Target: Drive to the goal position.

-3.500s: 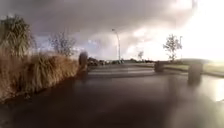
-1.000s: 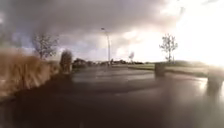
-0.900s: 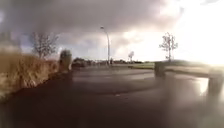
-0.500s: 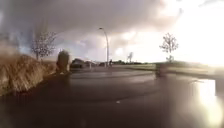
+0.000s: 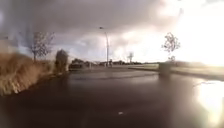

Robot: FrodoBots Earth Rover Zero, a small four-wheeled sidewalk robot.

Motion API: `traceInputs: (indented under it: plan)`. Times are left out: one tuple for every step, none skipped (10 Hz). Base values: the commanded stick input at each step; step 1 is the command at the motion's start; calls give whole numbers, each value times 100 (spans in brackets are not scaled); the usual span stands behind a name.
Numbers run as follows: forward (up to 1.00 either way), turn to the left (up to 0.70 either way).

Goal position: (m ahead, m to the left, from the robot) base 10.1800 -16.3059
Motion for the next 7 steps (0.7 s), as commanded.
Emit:
traceInputs:
  plan:
    - [70, 0]
    - [70, 0]
    - [70, 0]
    - [70, 0]
    - [70, 0]
    - [70, 0]
    - [70, 0]
